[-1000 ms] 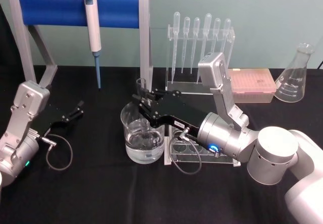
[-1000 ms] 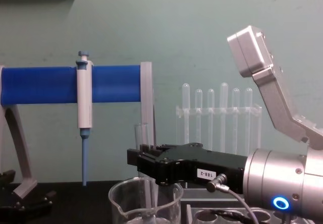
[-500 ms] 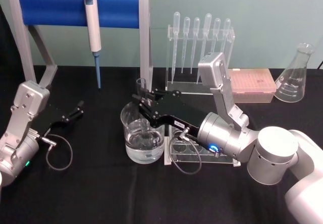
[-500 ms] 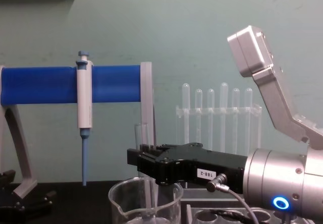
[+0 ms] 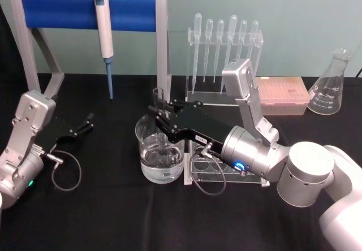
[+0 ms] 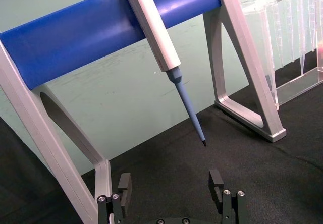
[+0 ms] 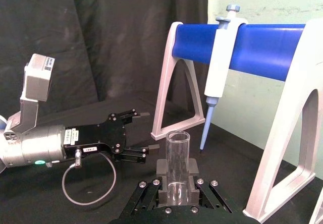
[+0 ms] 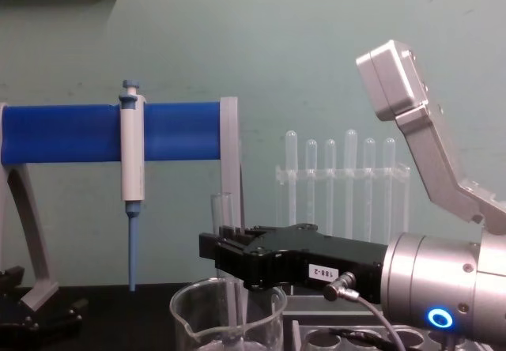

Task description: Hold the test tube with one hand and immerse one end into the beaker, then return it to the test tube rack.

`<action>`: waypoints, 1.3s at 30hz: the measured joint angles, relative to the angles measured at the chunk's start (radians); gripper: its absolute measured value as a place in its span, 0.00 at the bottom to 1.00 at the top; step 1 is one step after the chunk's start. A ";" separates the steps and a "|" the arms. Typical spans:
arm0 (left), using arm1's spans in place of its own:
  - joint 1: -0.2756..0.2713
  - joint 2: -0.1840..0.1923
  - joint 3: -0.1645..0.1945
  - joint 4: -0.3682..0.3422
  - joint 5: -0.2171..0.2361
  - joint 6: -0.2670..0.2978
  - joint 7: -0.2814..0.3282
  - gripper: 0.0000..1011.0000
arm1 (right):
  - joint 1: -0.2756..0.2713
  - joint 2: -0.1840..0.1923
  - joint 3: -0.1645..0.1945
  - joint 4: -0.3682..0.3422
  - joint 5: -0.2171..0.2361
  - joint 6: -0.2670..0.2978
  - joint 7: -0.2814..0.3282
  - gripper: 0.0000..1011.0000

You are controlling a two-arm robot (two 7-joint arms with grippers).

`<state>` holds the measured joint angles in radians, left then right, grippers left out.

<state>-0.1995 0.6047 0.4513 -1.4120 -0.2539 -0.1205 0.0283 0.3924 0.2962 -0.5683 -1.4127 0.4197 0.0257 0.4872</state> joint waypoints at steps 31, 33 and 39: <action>0.000 0.000 0.000 0.000 0.000 0.000 0.000 0.99 | 0.000 0.000 0.000 0.000 0.000 0.000 0.000 0.22; 0.000 0.000 0.000 0.000 0.000 0.000 0.000 0.99 | 0.000 0.000 0.000 0.000 0.000 0.000 0.000 0.22; 0.000 0.000 0.000 0.000 0.000 0.000 0.000 0.99 | 0.000 0.000 0.000 0.000 0.000 0.000 0.000 0.22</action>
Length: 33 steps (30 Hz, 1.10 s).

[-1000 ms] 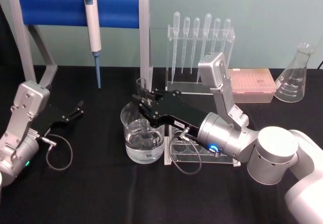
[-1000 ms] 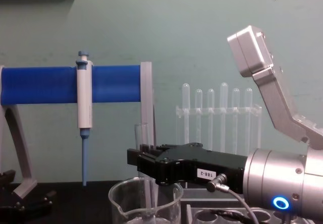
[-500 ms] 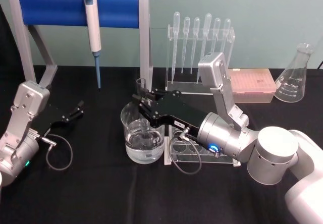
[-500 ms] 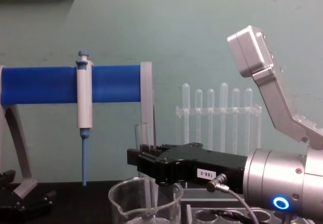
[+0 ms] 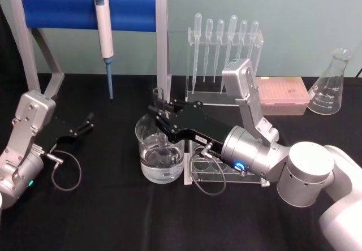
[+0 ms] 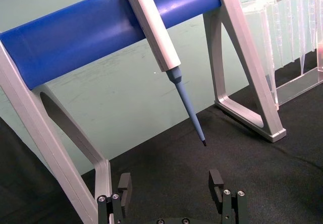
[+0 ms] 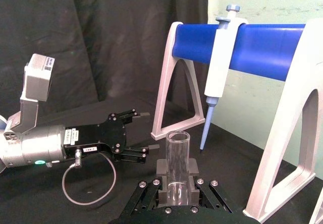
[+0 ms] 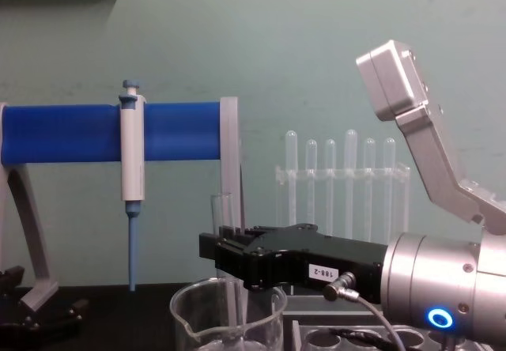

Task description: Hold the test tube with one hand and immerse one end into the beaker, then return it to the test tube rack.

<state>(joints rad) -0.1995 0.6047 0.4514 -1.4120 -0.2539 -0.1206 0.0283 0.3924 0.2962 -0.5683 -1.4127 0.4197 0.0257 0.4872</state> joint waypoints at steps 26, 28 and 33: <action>0.000 0.000 0.000 0.000 0.000 0.000 0.000 0.99 | 0.000 0.000 0.000 0.000 0.000 0.000 0.000 0.22; 0.000 0.000 0.000 0.000 0.000 0.000 0.000 0.99 | 0.000 0.000 0.000 0.000 0.000 0.000 0.000 0.22; 0.000 0.000 0.000 0.000 0.000 0.000 0.000 0.99 | 0.000 0.000 0.000 0.000 0.000 0.000 0.000 0.22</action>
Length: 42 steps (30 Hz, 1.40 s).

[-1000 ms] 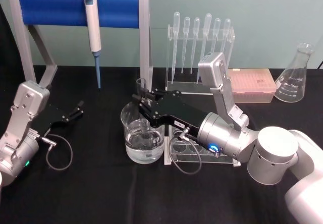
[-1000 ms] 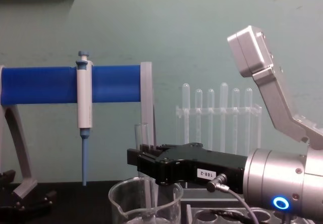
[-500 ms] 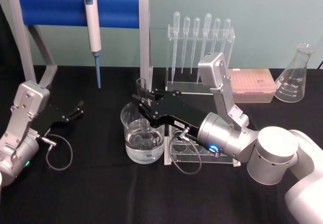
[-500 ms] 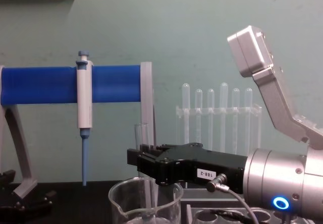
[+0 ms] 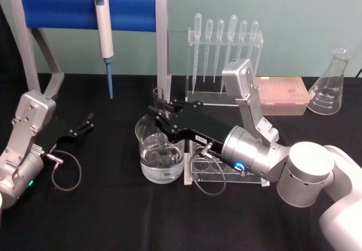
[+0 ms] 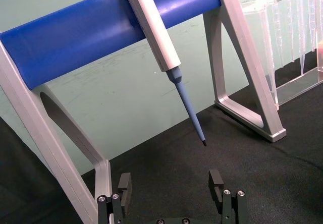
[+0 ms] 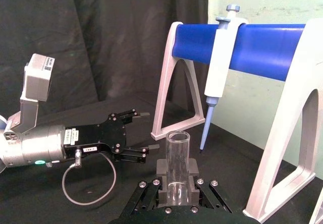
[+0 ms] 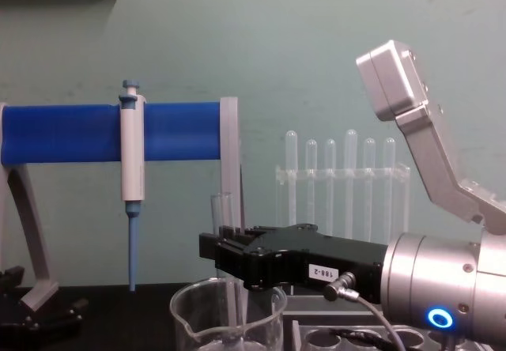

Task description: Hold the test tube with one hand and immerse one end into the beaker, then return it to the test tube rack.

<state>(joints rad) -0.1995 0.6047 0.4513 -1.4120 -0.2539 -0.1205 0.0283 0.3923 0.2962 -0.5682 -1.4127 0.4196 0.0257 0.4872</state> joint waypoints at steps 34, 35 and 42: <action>0.000 0.000 0.000 0.000 0.000 0.000 0.000 0.99 | 0.000 0.000 0.000 0.000 0.000 0.000 0.000 0.22; 0.000 0.000 0.000 0.000 0.000 0.000 0.000 0.99 | 0.000 0.000 0.000 0.000 0.000 0.000 0.000 0.22; 0.000 0.000 0.000 0.000 0.000 0.000 0.000 0.99 | 0.000 0.000 0.000 0.000 0.000 0.000 0.000 0.22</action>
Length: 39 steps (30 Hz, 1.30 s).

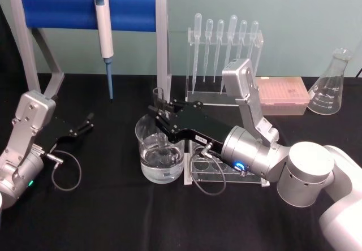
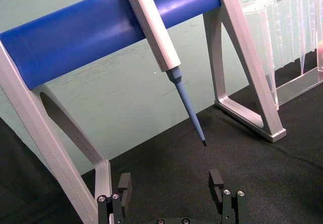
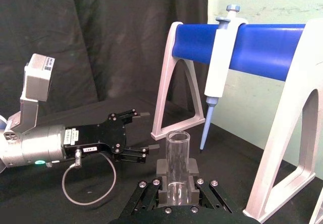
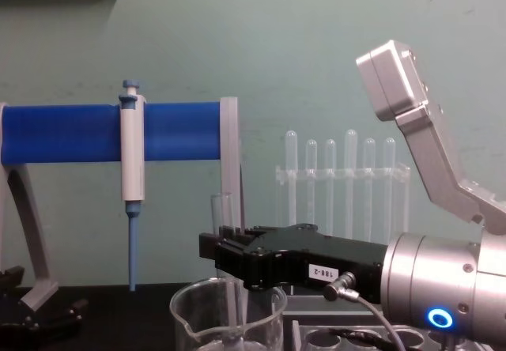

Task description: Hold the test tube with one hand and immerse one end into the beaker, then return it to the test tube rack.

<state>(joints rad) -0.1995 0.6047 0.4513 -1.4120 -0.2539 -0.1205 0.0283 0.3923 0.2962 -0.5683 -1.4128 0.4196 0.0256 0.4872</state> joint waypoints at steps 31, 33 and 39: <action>0.000 0.000 0.000 0.000 0.000 0.000 0.000 0.99 | 0.000 0.000 0.000 0.000 0.000 0.000 0.000 0.22; 0.000 0.000 0.000 0.000 0.000 0.000 0.000 0.99 | 0.000 0.000 0.000 0.000 0.000 0.000 0.000 0.22; 0.000 0.000 0.000 0.000 0.000 0.000 0.000 0.99 | 0.000 0.000 0.000 0.000 0.000 0.000 0.000 0.22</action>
<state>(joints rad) -0.1995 0.6047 0.4514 -1.4120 -0.2539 -0.1205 0.0283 0.3923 0.2962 -0.5683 -1.4128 0.4196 0.0257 0.4872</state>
